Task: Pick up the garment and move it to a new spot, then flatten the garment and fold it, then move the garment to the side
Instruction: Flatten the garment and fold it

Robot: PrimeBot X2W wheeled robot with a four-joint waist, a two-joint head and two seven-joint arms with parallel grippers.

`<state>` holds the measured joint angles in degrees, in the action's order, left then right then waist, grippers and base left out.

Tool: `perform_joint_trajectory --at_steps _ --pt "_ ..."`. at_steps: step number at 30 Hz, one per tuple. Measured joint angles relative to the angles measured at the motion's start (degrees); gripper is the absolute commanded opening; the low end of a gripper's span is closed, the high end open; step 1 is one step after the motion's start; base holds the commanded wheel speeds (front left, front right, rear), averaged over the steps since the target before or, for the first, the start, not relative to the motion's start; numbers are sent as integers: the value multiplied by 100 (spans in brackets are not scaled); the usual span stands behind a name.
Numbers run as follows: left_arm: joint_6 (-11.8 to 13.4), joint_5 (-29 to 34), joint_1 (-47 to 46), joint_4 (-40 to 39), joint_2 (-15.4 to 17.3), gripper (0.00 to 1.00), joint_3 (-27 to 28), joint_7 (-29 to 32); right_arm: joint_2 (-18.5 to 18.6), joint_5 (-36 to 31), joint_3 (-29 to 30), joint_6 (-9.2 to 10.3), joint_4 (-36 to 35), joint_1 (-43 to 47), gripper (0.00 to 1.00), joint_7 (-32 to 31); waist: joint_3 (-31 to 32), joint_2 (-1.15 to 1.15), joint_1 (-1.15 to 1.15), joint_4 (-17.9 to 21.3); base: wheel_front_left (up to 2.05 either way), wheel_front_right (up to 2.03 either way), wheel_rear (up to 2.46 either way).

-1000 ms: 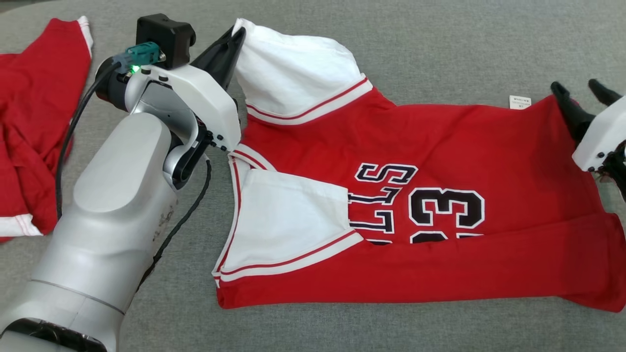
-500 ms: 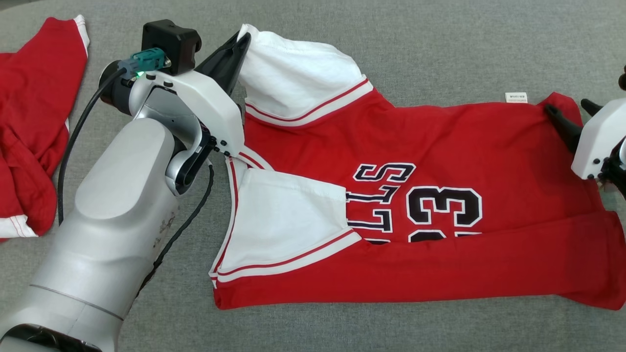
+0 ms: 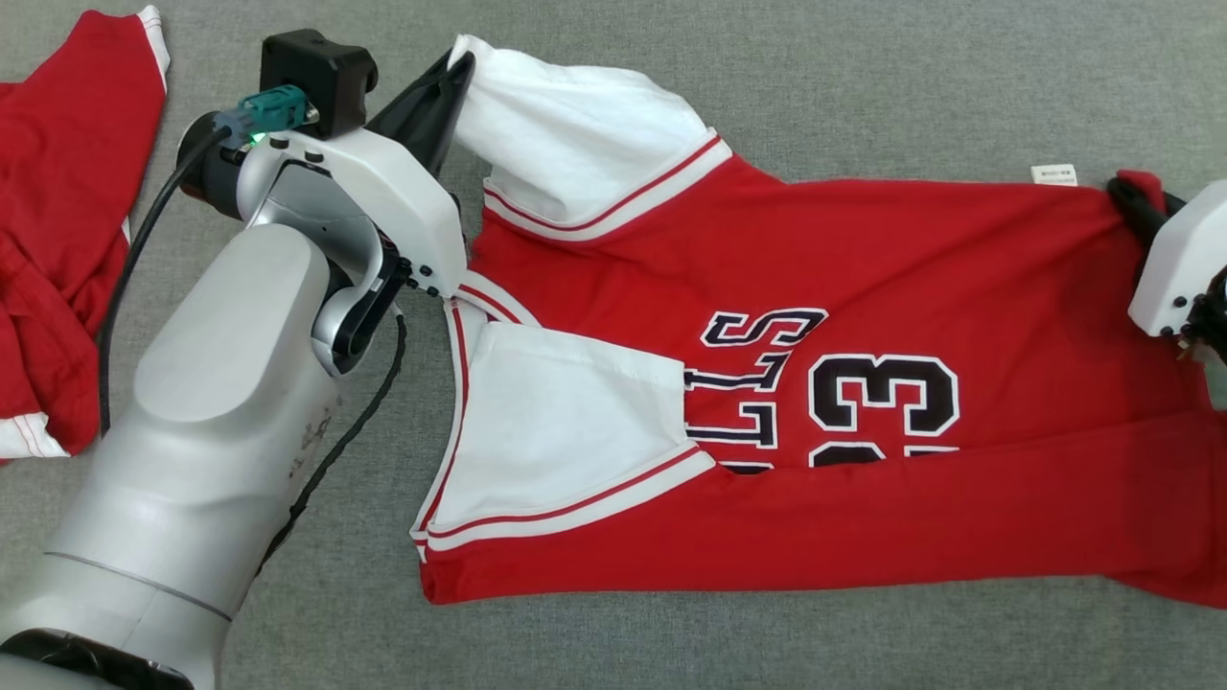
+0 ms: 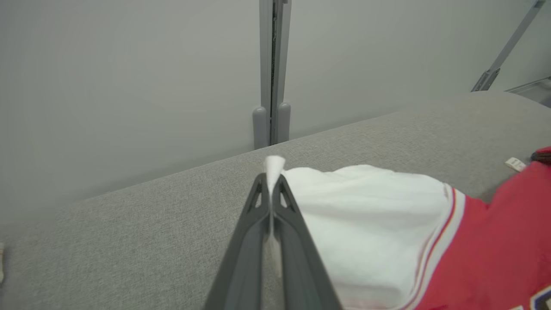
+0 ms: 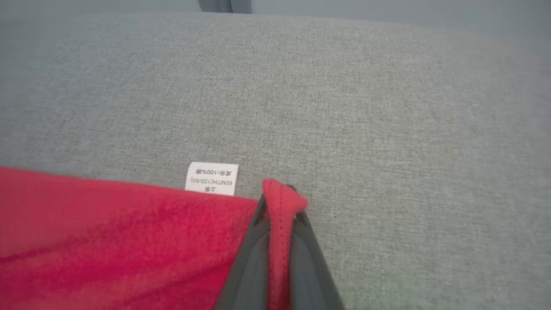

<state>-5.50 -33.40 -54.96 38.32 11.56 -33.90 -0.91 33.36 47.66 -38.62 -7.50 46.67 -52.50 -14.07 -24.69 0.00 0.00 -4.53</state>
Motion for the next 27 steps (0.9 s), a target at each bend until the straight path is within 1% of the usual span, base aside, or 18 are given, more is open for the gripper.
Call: perform_joint_trajectory --at_steps 6,11,19,24,27 --pt "122 71 -68 147 58 0 34 -221 -24 -153 149 -7 486 -147 0 499 13 0 0 78 0 0 0" --pt "255 149 -181 291 38 0 47 -491 -176 -316 191 -8 828 -282 0 725 -23 0 0 124 0 0 0" --pt "504 323 -584 737 -60 0 64 -949 -199 -556 -7 -8 788 -592 0 1092 -193 0 0 138 0 0 0" --pt "546 380 -901 1174 -176 0 53 -1149 -237 -720 -219 -7 751 -795 0 1359 -321 0 0 148 0 0 0" --pt "501 415 -1011 1439 -293 0 5 -1210 -250 -846 -349 -7 797 -864 0 1545 -370 0 0 148 0 0 0"
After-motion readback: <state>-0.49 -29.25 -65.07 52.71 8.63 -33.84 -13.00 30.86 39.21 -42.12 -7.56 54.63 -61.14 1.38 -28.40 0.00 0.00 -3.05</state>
